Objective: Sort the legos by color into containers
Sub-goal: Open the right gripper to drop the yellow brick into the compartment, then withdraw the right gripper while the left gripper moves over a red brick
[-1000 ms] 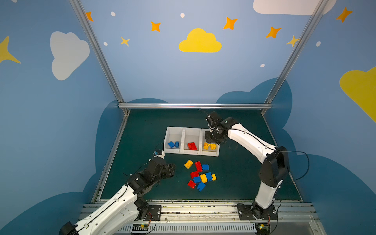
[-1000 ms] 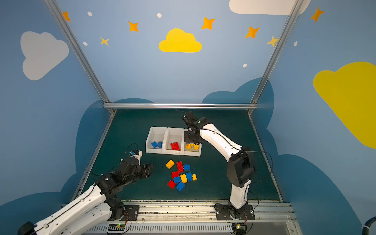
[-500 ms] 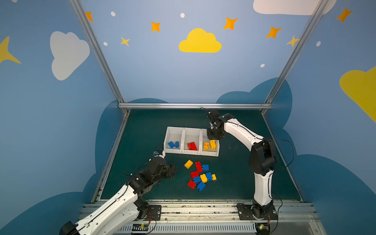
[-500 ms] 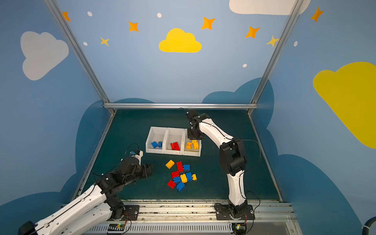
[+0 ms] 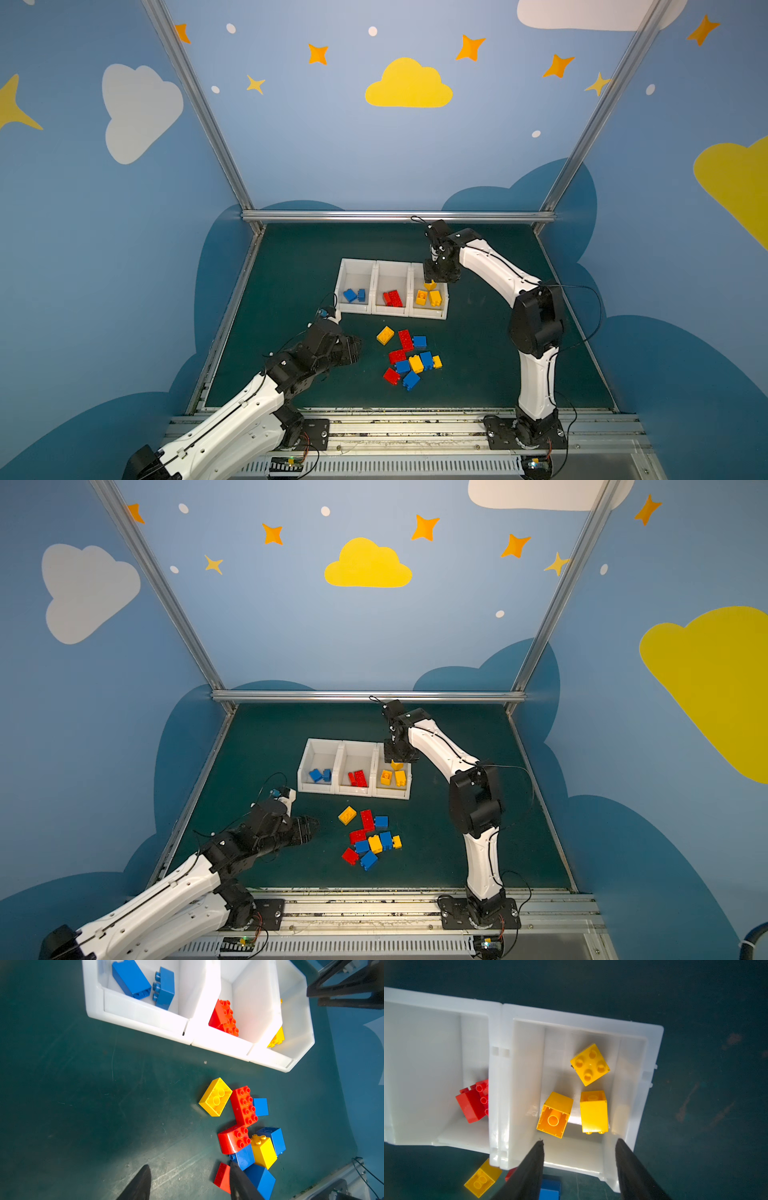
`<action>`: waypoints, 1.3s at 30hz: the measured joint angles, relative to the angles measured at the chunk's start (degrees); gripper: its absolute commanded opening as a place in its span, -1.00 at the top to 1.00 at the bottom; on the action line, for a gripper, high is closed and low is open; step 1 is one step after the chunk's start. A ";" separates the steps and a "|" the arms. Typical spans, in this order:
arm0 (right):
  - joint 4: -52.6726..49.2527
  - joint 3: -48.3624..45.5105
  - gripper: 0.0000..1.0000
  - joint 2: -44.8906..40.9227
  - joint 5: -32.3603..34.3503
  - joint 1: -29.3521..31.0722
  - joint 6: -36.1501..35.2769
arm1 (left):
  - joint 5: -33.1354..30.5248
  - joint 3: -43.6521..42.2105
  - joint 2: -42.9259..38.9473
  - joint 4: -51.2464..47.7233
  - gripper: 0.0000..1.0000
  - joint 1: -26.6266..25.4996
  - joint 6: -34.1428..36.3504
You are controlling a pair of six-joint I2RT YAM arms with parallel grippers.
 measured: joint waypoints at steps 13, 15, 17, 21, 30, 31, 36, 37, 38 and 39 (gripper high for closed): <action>3.74 -24.00 -0.13 -26.53 -2.51 0.00 3.02 | 4.46 4.85 12.87 2.73 -0.22 -3.34 2.43; 4.22 -28.30 -0.13 -30.38 -2.54 0.00 3.48 | 4.96 7.28 16.48 3.30 -0.23 -4.57 2.91; 4.31 -32.20 -0.13 -33.64 -2.51 0.00 4.09 | 5.38 9.66 20.17 4.00 -0.25 -5.70 3.13; 4.31 -38.34 -0.13 -38.01 -2.54 0.00 5.38 | 5.88 14.69 28.55 5.44 -0.29 -8.13 3.10; 4.46 -48.39 -0.13 -48.35 -2.38 0.00 8.57 | 6.49 25.00 42.86 4.76 -0.29 -10.12 2.71; 4.55 -48.98 -0.13 -49.57 -2.34 0.00 8.87 | 6.67 25.79 44.00 4.70 -0.29 -10.12 2.71; 5.75 -52.65 -0.13 -54.31 -2.27 0.00 10.71 | 8.11 30.21 50.42 3.91 -0.29 -10.43 3.10; 5.95 -53.51 -0.13 -55.06 -2.19 0.00 11.06 | 8.22 31.06 51.63 3.56 -0.29 -10.62 3.15; 6.08 -54.14 -0.13 -55.63 -2.01 0.00 11.37 | 8.31 31.69 52.48 3.30 -0.29 -10.78 3.21; 6.32 -54.95 -0.13 -56.46 -1.81 0.00 11.87 | 8.39 32.39 53.48 2.99 -0.29 -11.04 3.37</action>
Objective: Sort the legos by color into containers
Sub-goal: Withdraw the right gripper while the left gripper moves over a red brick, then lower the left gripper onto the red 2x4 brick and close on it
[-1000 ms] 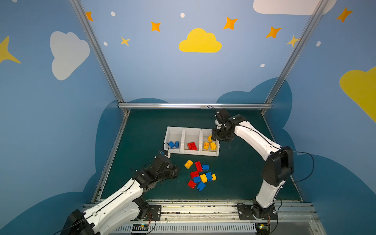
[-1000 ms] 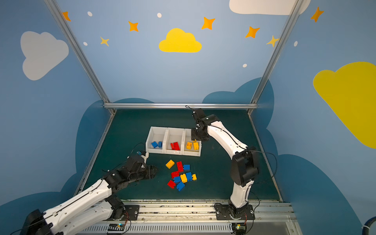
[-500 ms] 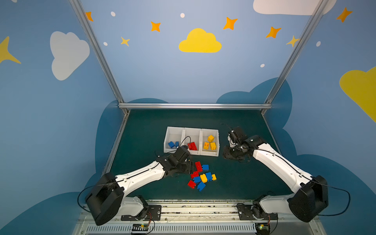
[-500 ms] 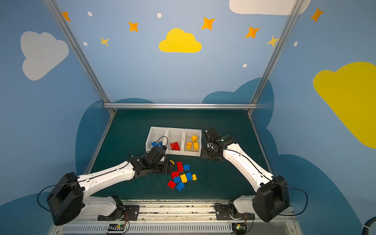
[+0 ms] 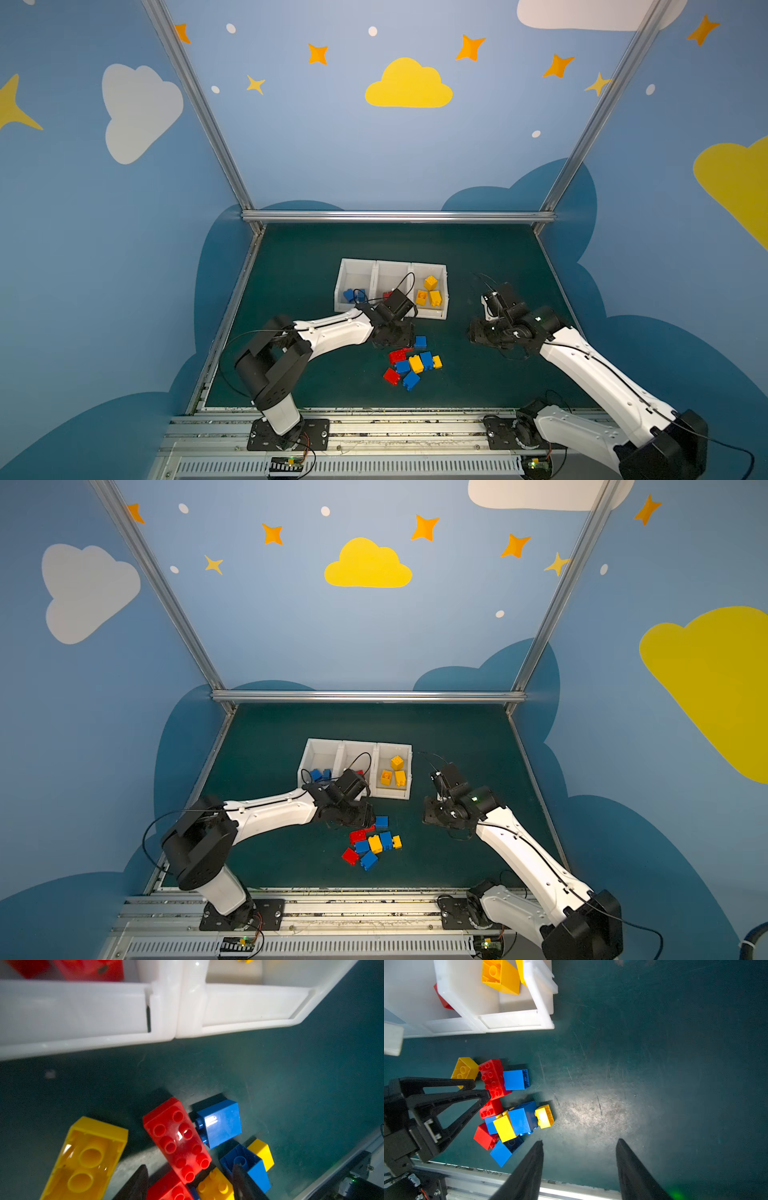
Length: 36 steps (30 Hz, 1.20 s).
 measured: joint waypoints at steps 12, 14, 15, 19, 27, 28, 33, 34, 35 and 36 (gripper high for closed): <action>4.79 -8.52 -0.13 -14.14 3.63 -0.04 1.77 | -0.04 5.46 5.79 -5.14 -0.28 -0.63 3.48; 4.83 -8.55 -0.13 -14.67 3.93 -0.04 1.92 | -0.50 5.46 5.84 -5.84 -0.27 -0.61 3.89; 4.83 -8.57 -0.13 -14.69 4.02 -0.04 2.01 | -0.76 5.46 5.86 -6.19 -0.27 -0.63 4.07; 4.85 -8.90 -0.13 -14.34 4.02 -0.04 2.78 | -1.73 5.46 6.10 -7.54 -0.24 -0.63 4.76; 5.20 -8.96 -0.13 -14.47 4.07 -0.04 3.32 | -4.31 6.47 6.80 -10.47 -0.15 -0.63 7.91; 5.20 -8.96 -0.13 -14.60 4.09 -0.04 3.41 | -4.76 6.71 7.04 -10.91 -0.16 -0.63 8.39; 5.20 -10.08 -0.13 -16.35 4.09 -0.04 4.42 | -6.12 7.13 7.23 -12.15 -0.16 -0.61 10.08; 5.18 -10.29 -0.13 -16.68 4.09 -0.04 4.50 | -6.16 7.26 7.30 -12.37 -0.15 -0.61 10.16; 5.18 -10.49 -0.13 -16.98 4.07 -0.04 4.68 | -6.25 7.52 7.52 -12.55 -0.15 -0.61 10.27; 5.18 -10.58 -0.13 -17.18 4.09 -0.04 4.79 | -6.27 7.82 7.87 -12.50 -0.14 -0.61 10.34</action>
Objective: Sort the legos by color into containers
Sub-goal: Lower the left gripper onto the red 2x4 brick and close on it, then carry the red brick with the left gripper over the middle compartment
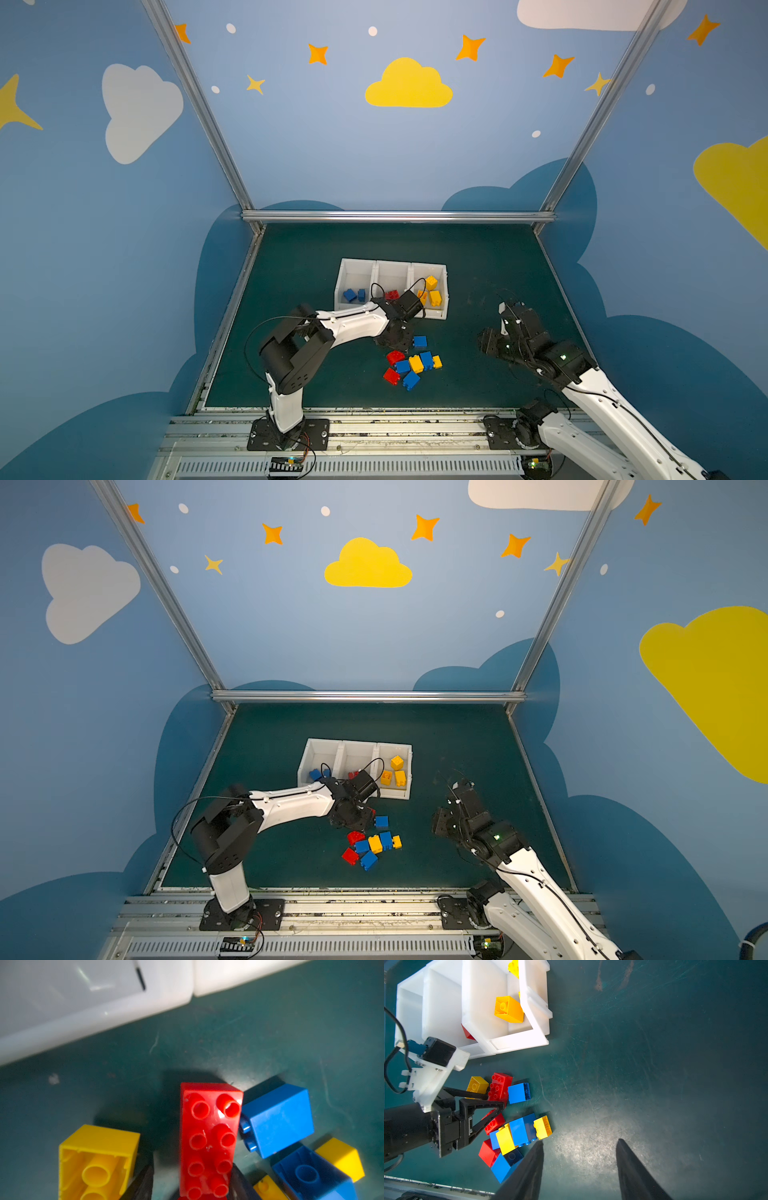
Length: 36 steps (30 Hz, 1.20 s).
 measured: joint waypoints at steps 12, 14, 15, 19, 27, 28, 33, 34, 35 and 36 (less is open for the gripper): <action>-0.22 0.00 -0.10 -0.46 0.42 0.00 0.79 | -0.13 3.52 3.02 0.15 0.24 0.02 1.51; -0.37 0.00 -0.10 -0.52 0.44 0.00 0.94 | -0.22 3.50 3.02 0.17 0.30 0.04 1.51; -0.46 0.00 -0.09 -0.59 0.44 0.00 0.94 | -0.24 3.43 3.02 0.24 0.33 0.07 1.51; -0.72 0.00 -0.08 -0.94 0.44 0.00 0.98 | -0.31 3.15 2.82 0.50 0.40 0.07 1.51; -1.53 0.00 -0.06 -2.56 0.39 0.00 0.98 | -0.22 1.29 1.46 2.32 0.50 0.07 1.44; -1.73 0.00 -0.05 -2.73 0.39 0.00 0.98 | -0.20 0.94 1.18 2.49 0.50 0.07 1.42; -2.78 0.00 -0.04 -3.78 0.39 0.00 0.98 | -0.20 -0.37 -0.13 2.62 0.52 0.00 1.14; -2.91 0.00 -0.04 -4.04 0.39 0.00 0.98 | -0.20 -0.42 -0.39 2.62 0.52 -0.02 1.03; -3.02 0.00 -0.04 -4.33 0.39 0.00 0.98 | -0.17 -0.48 -0.74 2.62 0.53 -0.07 0.98; -3.15 0.00 -0.04 -4.59 0.37 0.00 0.98 | -0.15 -0.48 -1.14 2.64 0.53 -0.09 0.96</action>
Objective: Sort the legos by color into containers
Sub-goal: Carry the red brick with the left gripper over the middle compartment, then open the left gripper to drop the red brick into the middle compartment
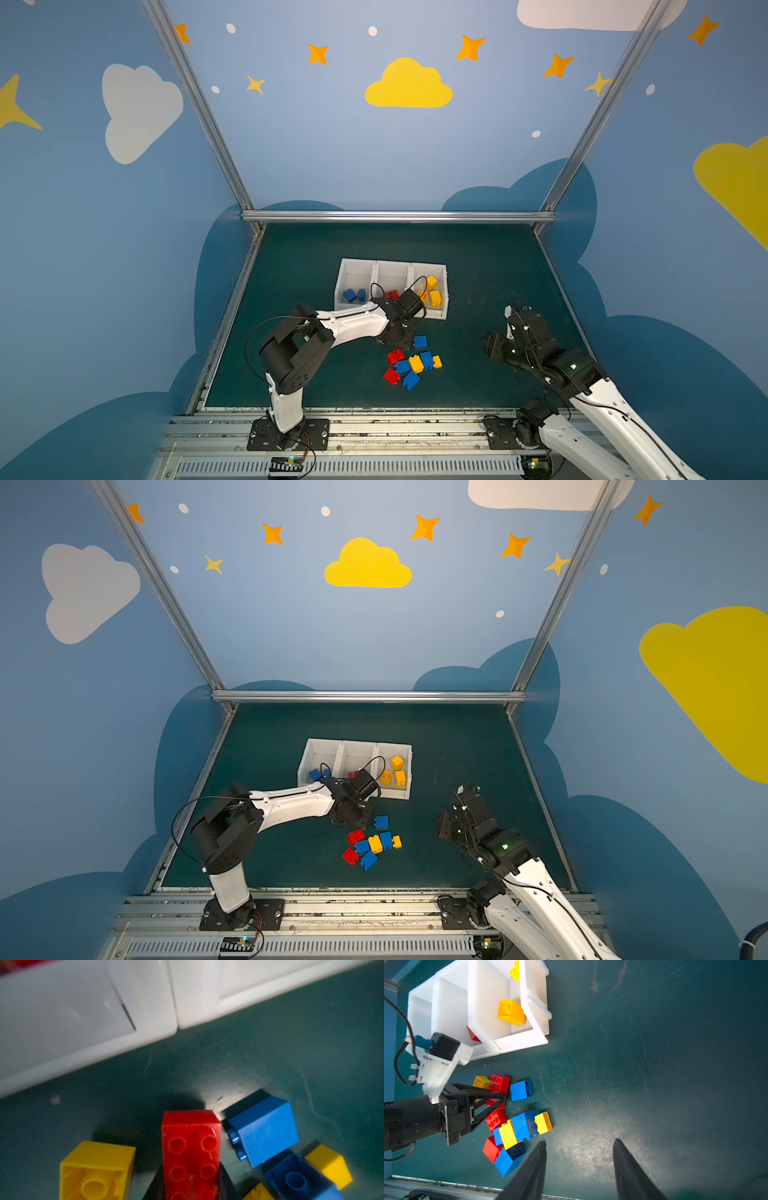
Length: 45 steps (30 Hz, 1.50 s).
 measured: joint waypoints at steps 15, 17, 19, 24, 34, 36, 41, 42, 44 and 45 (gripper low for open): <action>-1.22 0.00 -0.02 -0.59 -0.02 0.00 -0.02 | -0.55 4.61 -8.37 -1.11 0.52 3.13 0.39; -1.60 0.00 -0.02 -0.63 -0.02 0.00 -0.02 | -0.92 6.78 -8.55 -1.09 0.52 5.27 1.14; -1.88 0.00 -0.02 -0.76 -0.04 0.00 0.00 | -1.11 8.59 -8.52 -1.03 0.51 7.54 1.90; -2.27 0.00 -0.01 -0.96 -0.46 0.00 0.04 | -0.55 12.24 -6.34 -0.74 0.52 13.07 3.50; -2.38 0.00 -0.01 0.85 -0.52 0.00 0.20 | 1.79 18.93 4.28 -1.60 0.42 17.38 6.49; -2.29 0.00 -0.03 1.42 -0.70 0.00 0.20 | 2.23 19.21 4.92 -1.68 0.26 17.68 6.75; -1.70 0.00 -0.09 2.67 -1.14 0.00 0.13 | 2.82 19.34 4.98 -1.86 -0.12 18.32 7.37; -1.62 0.00 -0.10 2.89 -1.18 0.00 0.13 | 2.91 19.34 4.98 -1.90 -0.16 18.38 7.39; -1.49 0.00 -0.10 3.26 -1.36 0.00 -0.02 | 3.06 19.30 4.96 -1.84 -0.24 18.45 7.39; -1.46 0.00 -0.11 3.37 -1.53 0.00 -0.04 | 3.13 19.15 4.87 -1.73 -0.26 18.47 7.39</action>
